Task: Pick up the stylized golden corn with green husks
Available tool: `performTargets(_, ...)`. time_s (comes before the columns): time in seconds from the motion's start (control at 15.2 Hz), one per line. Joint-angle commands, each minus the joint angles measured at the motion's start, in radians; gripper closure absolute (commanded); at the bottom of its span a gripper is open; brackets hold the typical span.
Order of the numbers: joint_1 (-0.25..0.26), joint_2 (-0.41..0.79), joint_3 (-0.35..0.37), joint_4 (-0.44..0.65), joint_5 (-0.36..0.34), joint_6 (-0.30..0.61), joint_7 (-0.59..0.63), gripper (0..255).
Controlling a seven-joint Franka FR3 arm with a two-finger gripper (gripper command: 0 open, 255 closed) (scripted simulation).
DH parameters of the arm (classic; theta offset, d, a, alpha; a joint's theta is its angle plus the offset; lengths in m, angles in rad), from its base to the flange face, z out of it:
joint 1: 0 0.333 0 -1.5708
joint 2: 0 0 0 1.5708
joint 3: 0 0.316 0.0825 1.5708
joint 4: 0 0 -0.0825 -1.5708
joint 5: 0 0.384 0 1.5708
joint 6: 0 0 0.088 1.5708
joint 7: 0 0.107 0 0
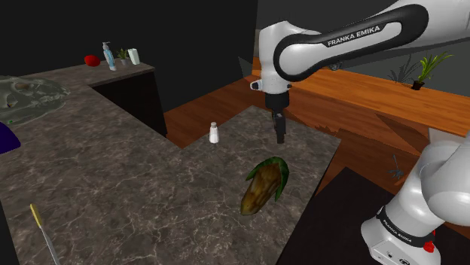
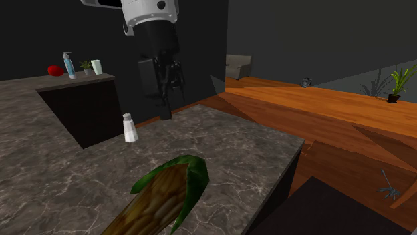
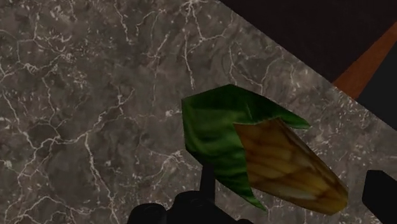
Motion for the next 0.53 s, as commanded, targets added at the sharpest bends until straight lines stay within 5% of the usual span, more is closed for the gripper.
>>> performTargets(0.0, 0.020, 0.066, 0.018, 0.025, -0.005, 0.017, -0.038, 0)
performTargets(0.46, 0.092, 0.276, 0.090, 0.112, -0.036, 0.056, -0.143, 0)
